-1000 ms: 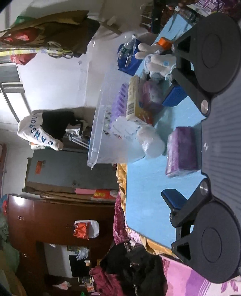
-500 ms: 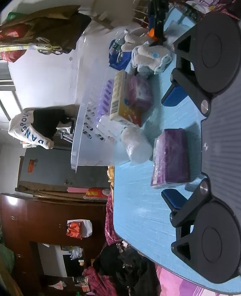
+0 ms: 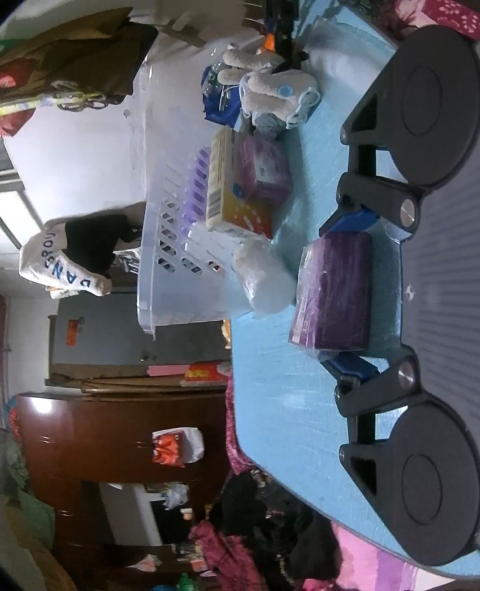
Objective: Organize objects
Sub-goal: 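Grasp the purple wrapped soap bar with the left gripper while the right gripper grasps the orange bottle, then carry the soap bar and orange bottle into the basket and open both grippers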
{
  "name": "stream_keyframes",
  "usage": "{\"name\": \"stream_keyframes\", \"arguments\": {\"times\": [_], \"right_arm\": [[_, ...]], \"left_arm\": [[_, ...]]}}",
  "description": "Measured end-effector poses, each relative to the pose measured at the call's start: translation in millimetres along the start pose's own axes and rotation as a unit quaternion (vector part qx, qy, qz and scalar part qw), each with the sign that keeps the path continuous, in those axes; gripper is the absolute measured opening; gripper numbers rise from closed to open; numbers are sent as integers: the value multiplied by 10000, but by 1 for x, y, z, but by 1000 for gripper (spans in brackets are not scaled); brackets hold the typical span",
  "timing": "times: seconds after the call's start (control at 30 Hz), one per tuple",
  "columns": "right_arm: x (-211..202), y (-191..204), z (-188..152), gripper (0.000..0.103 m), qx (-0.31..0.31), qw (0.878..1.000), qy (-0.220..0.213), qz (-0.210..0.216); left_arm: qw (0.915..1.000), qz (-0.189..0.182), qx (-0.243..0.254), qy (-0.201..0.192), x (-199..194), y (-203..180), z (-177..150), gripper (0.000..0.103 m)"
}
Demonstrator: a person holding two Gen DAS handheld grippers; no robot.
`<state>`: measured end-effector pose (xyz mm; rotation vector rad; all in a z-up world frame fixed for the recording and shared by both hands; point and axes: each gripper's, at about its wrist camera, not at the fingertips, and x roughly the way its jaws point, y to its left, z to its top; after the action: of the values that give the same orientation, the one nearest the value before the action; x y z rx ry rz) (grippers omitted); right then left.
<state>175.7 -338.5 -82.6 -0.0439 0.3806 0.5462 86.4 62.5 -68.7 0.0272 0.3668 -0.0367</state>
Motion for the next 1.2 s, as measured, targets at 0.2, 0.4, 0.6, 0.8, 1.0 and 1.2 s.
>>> {"name": "stream_keyframes", "arguments": {"times": [0.2,0.4,0.6,0.8,1.0,1.2], "right_arm": [[-11,-1,4,55,-34,9999,-106,101],[-21,-7,13,54,0,9996,-281,88],[-27,-18,22,54,111,9988,-454,117],[-37,-15,47,54,-42,9976,-694,69],[-38,-2,114,54,-315,9934,-1092,161],[36,10,177,54,-416,9980,-471,29]], "left_arm": [[9996,-125,149,-206,-7,-4,-1,67],[9980,-266,-21,-581,-21,1,16,67],[9969,-342,-122,-704,-23,3,28,67],[9943,-404,-152,-973,-30,6,60,67],[9922,-762,-135,-980,-9,1,143,67],[9983,-563,58,158,81,-24,210,67]]}}
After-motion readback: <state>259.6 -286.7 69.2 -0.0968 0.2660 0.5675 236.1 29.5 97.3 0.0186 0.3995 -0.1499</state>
